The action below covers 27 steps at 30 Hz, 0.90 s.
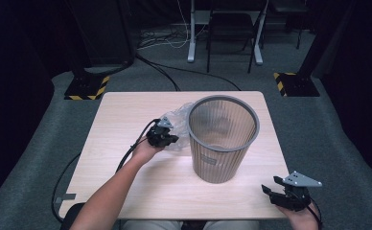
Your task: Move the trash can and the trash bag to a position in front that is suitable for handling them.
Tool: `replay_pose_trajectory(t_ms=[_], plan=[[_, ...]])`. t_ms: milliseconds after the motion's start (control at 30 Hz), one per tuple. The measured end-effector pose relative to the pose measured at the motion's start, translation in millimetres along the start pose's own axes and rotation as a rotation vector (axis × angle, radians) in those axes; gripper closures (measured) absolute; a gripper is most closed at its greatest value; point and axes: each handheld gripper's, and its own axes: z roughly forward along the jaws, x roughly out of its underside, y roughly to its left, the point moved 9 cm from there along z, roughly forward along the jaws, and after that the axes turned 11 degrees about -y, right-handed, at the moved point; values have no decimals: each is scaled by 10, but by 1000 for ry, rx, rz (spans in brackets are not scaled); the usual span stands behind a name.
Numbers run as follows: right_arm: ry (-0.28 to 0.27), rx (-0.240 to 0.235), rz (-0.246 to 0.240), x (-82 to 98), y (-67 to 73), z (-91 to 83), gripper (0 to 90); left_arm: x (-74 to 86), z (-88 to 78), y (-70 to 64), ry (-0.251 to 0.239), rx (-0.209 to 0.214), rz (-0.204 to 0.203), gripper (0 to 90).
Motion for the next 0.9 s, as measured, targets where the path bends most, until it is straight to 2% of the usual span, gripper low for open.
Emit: replay_pose_trajectory(t_ms=[133,267,467,633,700,767,900], plan=[[-9,-5,0,-41,4,29,377,21,-177,-37,-24,17,3,881],[-8,-9,-1,-66,-9,59,376,108,-355,-73,-6,34,17,879],[-5,4,1,-123,-74,76,373,214,-664,-133,-36,53,19,880],[-48,-31,57,-344,-67,83,358,326,-911,-181,-48,58,17,879],[-63,-34,44,-463,-40,82,359,376,-991,-195,-50,57,14,880],[-76,-55,46,-579,3,73,359,427,-1064,-206,-49,49,25,879],[-90,-84,36,-803,62,33,359,541,-1196,-231,-49,43,19,880]])
